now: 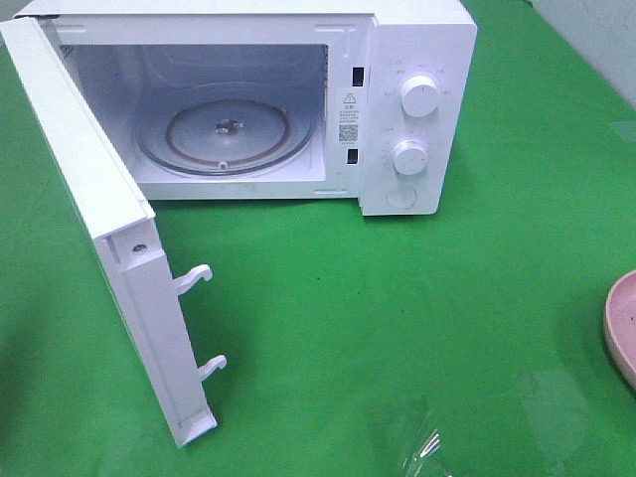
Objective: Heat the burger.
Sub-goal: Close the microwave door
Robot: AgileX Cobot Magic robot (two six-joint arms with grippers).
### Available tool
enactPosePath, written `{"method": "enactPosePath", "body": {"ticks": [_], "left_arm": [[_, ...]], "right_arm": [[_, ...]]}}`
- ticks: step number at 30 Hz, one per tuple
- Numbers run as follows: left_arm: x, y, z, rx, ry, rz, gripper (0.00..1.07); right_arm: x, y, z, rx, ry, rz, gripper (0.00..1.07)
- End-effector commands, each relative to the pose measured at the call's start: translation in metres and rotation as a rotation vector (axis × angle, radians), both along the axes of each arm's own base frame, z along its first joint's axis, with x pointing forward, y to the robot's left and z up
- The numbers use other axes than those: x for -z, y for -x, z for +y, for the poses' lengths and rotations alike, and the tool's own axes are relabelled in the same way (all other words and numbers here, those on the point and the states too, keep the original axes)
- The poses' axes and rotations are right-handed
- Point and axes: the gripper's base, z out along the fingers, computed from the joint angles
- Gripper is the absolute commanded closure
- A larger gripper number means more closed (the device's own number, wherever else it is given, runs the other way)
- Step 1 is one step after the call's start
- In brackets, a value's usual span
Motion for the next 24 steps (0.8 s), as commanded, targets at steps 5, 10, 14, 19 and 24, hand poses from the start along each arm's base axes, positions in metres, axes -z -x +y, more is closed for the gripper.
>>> {"method": "enactPosePath", "body": {"ticks": [5,10,14,19,24], "left_arm": [[0.015,-0.029,-0.011,0.094,0.031,-0.023,1.06],[0.030,-0.041,-0.028,0.227,0.000,0.010,1.06],[0.038,-0.048,-0.036,0.268,0.016,0.026,1.06],[0.046,-0.065,-0.058,0.348,0.032,0.066,1.06],[0.049,-0.079,-0.075,0.388,0.048,0.083,1.06]], "right_arm": [[0.000,0.003,0.001,-0.004,0.005,-0.033,0.31],[0.000,0.003,0.001,-0.004,0.005,-0.033,0.31],[0.000,0.003,0.001,-0.004,0.005,-0.033,0.31],[0.000,0.003,0.001,-0.004,0.005,-0.033,0.31],[0.000,0.003,0.001,-0.004,0.005,-0.033,0.31]]}}
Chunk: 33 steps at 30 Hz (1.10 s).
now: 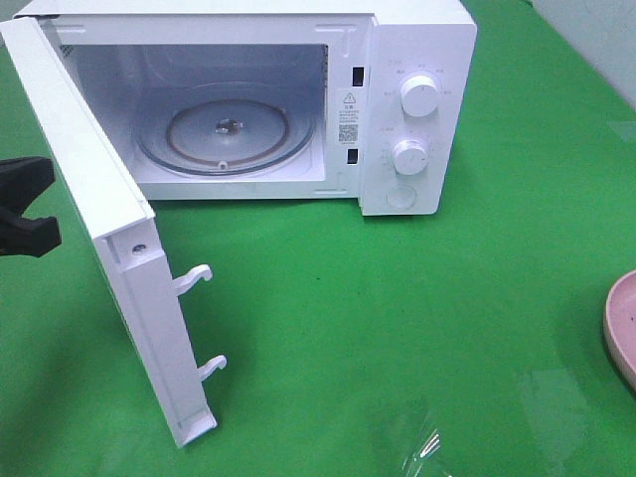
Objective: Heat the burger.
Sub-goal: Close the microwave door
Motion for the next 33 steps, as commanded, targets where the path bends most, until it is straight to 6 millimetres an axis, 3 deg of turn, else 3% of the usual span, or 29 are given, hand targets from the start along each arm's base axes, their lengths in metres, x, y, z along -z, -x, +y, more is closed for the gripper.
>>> {"method": "enactPosePath", "body": {"ticks": [1,11,14,33], "left_arm": [[-0.004,-0.008,-0.009,0.010,0.029,-0.019,1.06],[0.004,-0.029,-0.045,0.061,0.019,-0.009,1.06],[0.006,-0.041,-0.064,0.088,0.024,-0.005,1.06],[0.004,-0.095,-0.136,0.133,0.050,-0.017,1.06]], "right_arm": [[0.000,0.003,0.001,-0.004,0.005,-0.033,0.31],[0.000,0.003,0.001,-0.004,0.005,-0.033,0.31],[0.000,0.003,0.001,-0.004,0.005,-0.033,0.31],[0.000,0.003,0.001,-0.004,0.005,-0.033,0.31]]}}
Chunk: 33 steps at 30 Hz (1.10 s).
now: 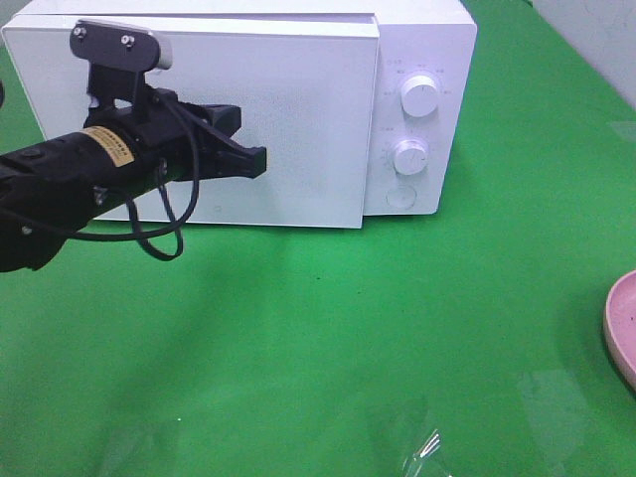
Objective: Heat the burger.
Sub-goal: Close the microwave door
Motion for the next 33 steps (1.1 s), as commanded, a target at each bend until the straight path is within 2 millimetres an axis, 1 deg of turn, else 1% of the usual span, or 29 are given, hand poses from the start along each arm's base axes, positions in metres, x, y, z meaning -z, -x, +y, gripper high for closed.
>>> {"method": "enactPosePath", "body": {"ticks": [1,2,5,6,7,9,12,14,17,19,21,25,26,27,28,29,30,31,32,33], "left_arm": [[-0.005,-0.015,-0.014,0.001,0.022,-0.019,1.06],[-0.007,-0.022,-0.019,0.002,0.025,-0.021,1.06],[-0.007,-0.025,-0.022,0.003,0.023,-0.017,1.06],[-0.008,-0.032,-0.026,0.004,0.024,-0.016,1.06],[-0.008,-0.032,-0.026,0.004,0.024,-0.016,1.06],[-0.011,-0.042,-0.033,-0.004,0.046,-0.031,1.06],[-0.011,-0.044,-0.034,-0.010,0.052,-0.031,1.06],[-0.009,-0.053,-0.036,-0.038,0.062,-0.026,1.06],[-0.008,-0.054,-0.037,-0.045,0.056,-0.027,1.06],[-0.010,-0.063,-0.038,-0.085,0.039,-0.036,1.06],[-0.012,-0.065,-0.038,-0.099,0.031,-0.045,1.06],[-0.011,-0.064,-0.037,-0.098,0.026,-0.030,1.06],[-0.012,-0.061,-0.040,-0.083,0.017,0.012,1.06],[-0.012,-0.061,-0.040,-0.083,0.017,0.012,1.06],[-0.014,-0.057,-0.042,-0.068,0.005,0.042,1.06],[-0.018,-0.048,-0.048,-0.032,-0.018,0.097,1.06],[-0.018,-0.048,-0.048,-0.032,-0.018,0.097,1.06],[-0.022,-0.037,-0.054,0.012,-0.053,0.168,1.04],[-0.022,-0.037,-0.054,0.012,-0.053,0.168,1.04],[-0.024,-0.032,-0.056,0.033,-0.070,0.194,1.01]], "right_arm": [[0.000,0.003,0.001,-0.004,0.005,-0.033,0.31],[0.000,0.003,0.001,-0.004,0.005,-0.033,0.31],[0.000,0.003,0.001,-0.004,0.005,-0.033,0.31],[0.000,0.003,0.001,-0.004,0.005,-0.033,0.31],[0.000,0.003,0.001,-0.004,0.005,-0.033,0.31],[0.000,0.003,0.001,-0.004,0.005,-0.033,0.31],[0.000,0.003,0.001,-0.004,0.005,-0.033,0.31],[0.000,0.003,0.001,-0.004,0.005,-0.033,0.31],[0.000,0.003,0.001,-0.004,0.005,-0.033,0.31],[0.000,0.003,0.001,-0.004,0.005,-0.033,0.31],[0.000,0.003,0.001,-0.004,0.005,-0.033,0.31],[0.000,0.003,0.001,-0.004,0.005,-0.033,0.31],[0.000,0.003,0.001,-0.004,0.005,-0.033,0.31],[0.000,0.003,0.001,-0.004,0.005,-0.033,0.31],[0.000,0.003,0.001,-0.004,0.005,-0.033,0.31],[0.000,0.003,0.001,-0.004,0.005,-0.033,0.31],[0.000,0.003,0.001,-0.004,0.005,-0.033,0.31],[0.000,0.003,0.001,-0.004,0.005,-0.033,0.31],[0.000,0.003,0.001,-0.004,0.005,-0.033,0.31],[0.000,0.003,0.001,-0.004,0.005,-0.033,0.31]]}}
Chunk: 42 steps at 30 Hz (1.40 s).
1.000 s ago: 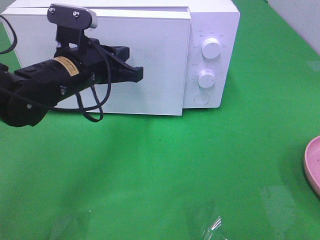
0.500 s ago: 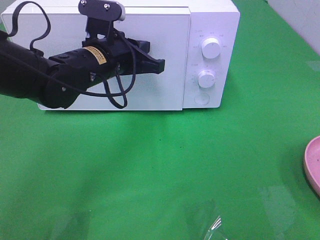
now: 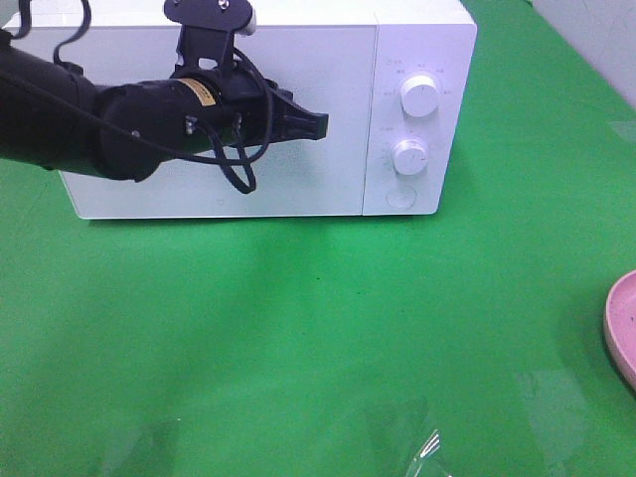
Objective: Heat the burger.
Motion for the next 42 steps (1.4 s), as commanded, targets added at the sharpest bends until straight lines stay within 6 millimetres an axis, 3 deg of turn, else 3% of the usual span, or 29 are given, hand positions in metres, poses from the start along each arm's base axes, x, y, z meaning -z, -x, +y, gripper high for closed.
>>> {"method": "enactPosePath", "body": {"ticks": [1,2,3,4,5,6,8,22,30,32,33,34,35,37,38,39,40,42], "left_arm": [[-0.010,0.009,-0.007,0.029,0.000,0.040,1.01],[-0.013,0.023,-0.012,0.094,-0.062,0.114,0.86],[-0.016,0.035,-0.015,0.141,-0.108,0.175,0.63],[-0.016,0.035,-0.015,0.141,-0.108,0.175,0.63],[-0.019,0.048,-0.018,0.181,-0.144,0.239,0.32],[-0.019,0.048,-0.018,0.181,-0.144,0.239,0.32],[-0.020,0.066,-0.018,0.234,-0.216,0.360,0.01],[-0.026,0.117,0.012,0.335,-0.466,0.832,0.03],[-0.037,0.116,0.036,0.270,-0.493,0.911,0.03],[-0.048,0.108,0.056,0.220,-0.465,0.919,0.03],[-0.048,0.108,0.056,0.220,-0.465,0.919,0.03],[-0.056,0.102,0.072,0.178,-0.442,0.924,0.03],[-0.056,0.102,0.072,0.178,-0.442,0.924,0.03],[-0.067,0.092,0.103,0.105,-0.402,0.924,0.03],[-0.067,0.092,0.103,0.105,-0.402,0.924,0.03],[-0.075,0.088,0.123,0.063,-0.379,0.922,0.03],[-0.075,0.088,0.123,0.063,-0.379,0.922,0.03],[-0.088,0.083,0.168,-0.035,-0.335,0.926,0.03]], "right_arm": [[0.000,0.003,0.001,-0.004,0.005,-0.033,0.31],[0.000,0.003,0.001,-0.004,0.005,-0.033,0.31],[0.000,0.003,0.001,-0.004,0.005,-0.033,0.31],[0.000,0.003,0.001,-0.004,0.005,-0.033,0.31],[0.000,0.003,0.001,-0.004,0.005,-0.033,0.31],[0.000,0.003,0.001,-0.004,0.005,-0.033,0.31],[0.000,0.003,0.001,-0.004,0.005,-0.033,0.31],[0.000,0.003,0.001,-0.004,0.005,-0.033,0.31],[0.000,0.003,0.001,-0.004,0.005,-0.033,0.31],[0.000,0.003,0.001,-0.004,0.005,-0.033,0.31],[0.000,0.003,0.001,-0.004,0.005,-0.033,0.31],[0.000,0.003,0.001,-0.004,0.005,-0.033,0.31],[0.000,0.003,0.001,-0.004,0.005,-0.033,0.31],[0.000,0.003,0.001,-0.004,0.005,-0.033,0.31],[0.000,0.003,0.001,-0.004,0.005,-0.033,0.31],[0.000,0.003,0.001,-0.004,0.005,-0.033,0.31],[0.000,0.003,0.001,-0.004,0.005,-0.033,0.31],[0.000,0.003,0.001,-0.004,0.005,-0.033,0.31]]}}
